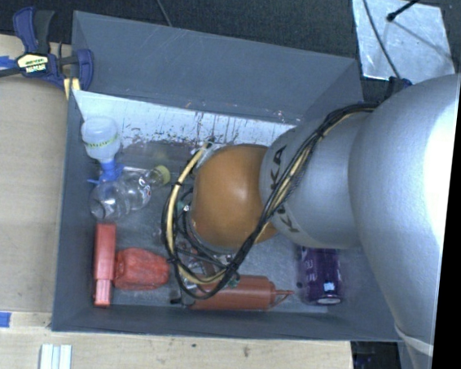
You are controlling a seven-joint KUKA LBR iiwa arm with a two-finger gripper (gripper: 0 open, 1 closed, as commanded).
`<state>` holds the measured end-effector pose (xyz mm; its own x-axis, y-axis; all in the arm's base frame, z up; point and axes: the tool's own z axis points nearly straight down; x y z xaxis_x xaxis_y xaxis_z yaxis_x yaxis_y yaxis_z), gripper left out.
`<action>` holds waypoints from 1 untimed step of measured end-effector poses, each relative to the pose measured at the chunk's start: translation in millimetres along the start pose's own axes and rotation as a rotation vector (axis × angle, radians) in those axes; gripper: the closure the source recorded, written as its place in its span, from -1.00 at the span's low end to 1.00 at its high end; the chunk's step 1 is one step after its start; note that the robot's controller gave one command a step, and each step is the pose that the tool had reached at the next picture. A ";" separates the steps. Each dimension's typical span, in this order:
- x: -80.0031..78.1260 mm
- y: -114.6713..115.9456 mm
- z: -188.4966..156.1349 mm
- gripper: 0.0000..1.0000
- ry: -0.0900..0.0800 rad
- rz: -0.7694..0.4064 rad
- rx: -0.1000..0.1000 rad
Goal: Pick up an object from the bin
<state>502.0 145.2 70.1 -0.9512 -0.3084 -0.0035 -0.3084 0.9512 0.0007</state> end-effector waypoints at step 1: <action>0.0 0.0 0.0 -1.00 0.000 0.000 0.000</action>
Offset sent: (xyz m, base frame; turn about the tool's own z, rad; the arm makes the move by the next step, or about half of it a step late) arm -0.0041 -0.0008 0.0318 0.0281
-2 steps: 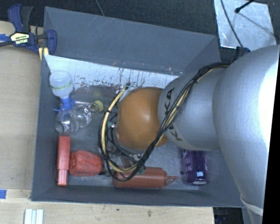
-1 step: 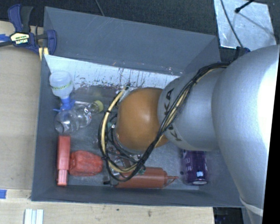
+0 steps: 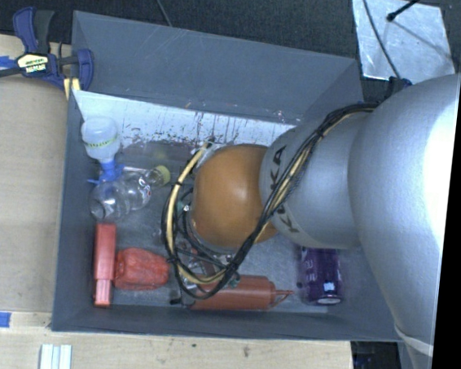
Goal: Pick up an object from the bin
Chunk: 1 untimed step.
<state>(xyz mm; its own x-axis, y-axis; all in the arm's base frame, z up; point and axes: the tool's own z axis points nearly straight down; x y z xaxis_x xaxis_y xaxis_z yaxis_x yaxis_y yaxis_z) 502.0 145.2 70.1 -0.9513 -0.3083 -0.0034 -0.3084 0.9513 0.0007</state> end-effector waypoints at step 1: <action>3.0 0.0 -22.9 -1.00 0.000 0.020 0.000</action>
Offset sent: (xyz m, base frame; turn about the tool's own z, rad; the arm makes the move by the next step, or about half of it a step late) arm -0.0081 0.0175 0.0367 0.0136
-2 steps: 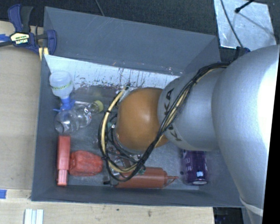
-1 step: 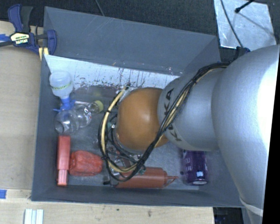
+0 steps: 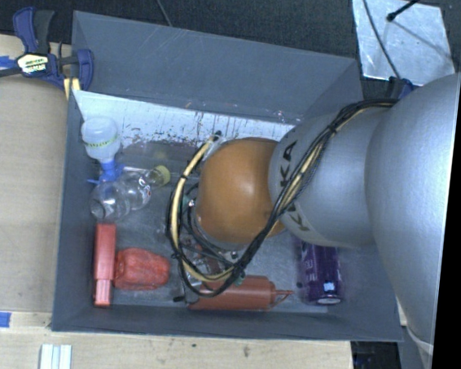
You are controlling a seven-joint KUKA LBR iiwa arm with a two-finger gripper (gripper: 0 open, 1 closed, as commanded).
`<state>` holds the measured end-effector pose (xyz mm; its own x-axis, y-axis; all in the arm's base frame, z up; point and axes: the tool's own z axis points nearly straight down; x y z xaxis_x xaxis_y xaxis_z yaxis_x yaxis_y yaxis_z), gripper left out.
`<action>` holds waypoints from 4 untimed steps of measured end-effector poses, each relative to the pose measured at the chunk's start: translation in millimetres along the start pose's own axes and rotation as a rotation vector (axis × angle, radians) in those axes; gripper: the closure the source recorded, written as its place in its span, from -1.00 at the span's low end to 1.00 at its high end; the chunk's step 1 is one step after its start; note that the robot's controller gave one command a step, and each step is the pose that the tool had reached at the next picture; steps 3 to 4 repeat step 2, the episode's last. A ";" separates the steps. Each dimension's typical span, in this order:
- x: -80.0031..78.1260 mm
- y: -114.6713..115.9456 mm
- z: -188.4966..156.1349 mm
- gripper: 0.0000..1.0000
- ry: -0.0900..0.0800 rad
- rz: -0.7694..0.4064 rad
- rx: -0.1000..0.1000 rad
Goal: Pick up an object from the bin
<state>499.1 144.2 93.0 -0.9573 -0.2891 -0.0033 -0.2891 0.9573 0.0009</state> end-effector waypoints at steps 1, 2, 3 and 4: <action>-1.5 12.0 -11.4 -1.00 -0.004 -0.002 0.001; -16.7 33.2 22.3 1.00 -0.001 0.198 0.001; -16.7 33.2 22.3 1.00 -0.001 0.198 0.001; -16.7 33.2 22.3 1.00 -0.001 0.198 0.001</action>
Offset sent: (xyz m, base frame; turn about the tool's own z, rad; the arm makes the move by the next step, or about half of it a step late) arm 0.0052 0.0369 -0.0230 0.1978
